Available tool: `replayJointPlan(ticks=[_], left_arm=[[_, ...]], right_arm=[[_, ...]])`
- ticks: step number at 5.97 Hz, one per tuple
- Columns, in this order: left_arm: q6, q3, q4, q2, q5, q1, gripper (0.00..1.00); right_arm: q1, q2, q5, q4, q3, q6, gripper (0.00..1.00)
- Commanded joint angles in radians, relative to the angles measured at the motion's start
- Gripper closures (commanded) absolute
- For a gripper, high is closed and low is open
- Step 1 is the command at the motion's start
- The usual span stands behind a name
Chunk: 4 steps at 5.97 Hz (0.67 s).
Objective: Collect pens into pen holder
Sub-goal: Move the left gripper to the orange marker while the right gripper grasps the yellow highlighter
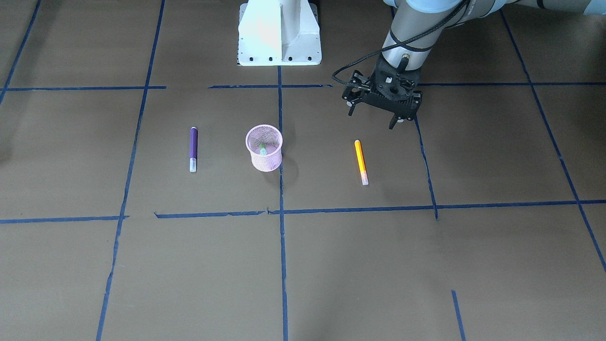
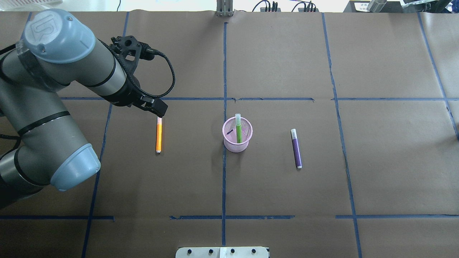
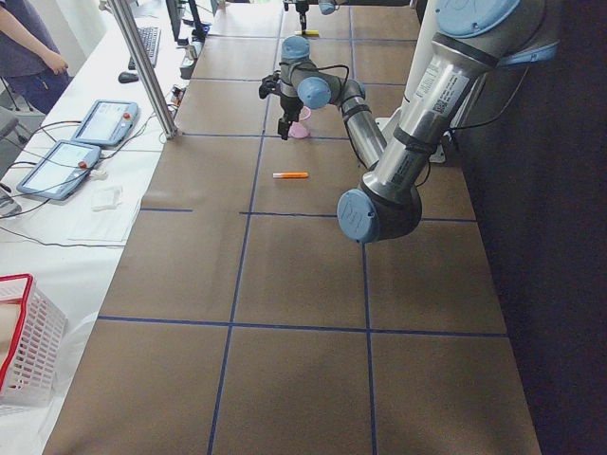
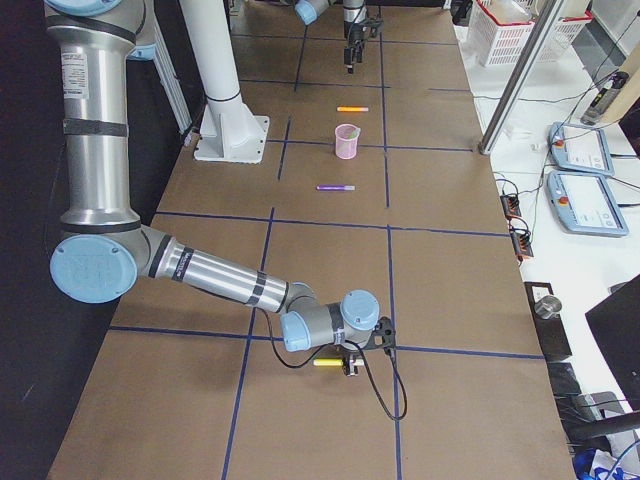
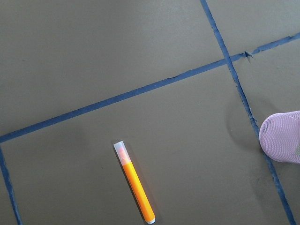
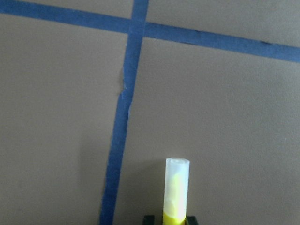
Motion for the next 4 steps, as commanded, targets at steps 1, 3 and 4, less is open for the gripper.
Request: replayJointPlan(ticks=[1, 3, 4], left_arm=[[0.0, -0.001, 0.0, 0.0, 0.0, 0.0, 0.0], [0.0, -0.001, 0.0, 0.0, -0.002, 0.0, 0.0], [0.0, -0.001, 0.0, 0.0, -0.002, 0.0, 0.0]], right_arm=[[-0.001, 0.0, -0.001, 0.003, 0.011, 0.0, 1.0], [0.005, -0.008, 0.003, 0.055, 0.195, 0.021, 1.0], [0.016, -0.016, 0.005, 0.063, 0.336, 0.119, 0.99]])
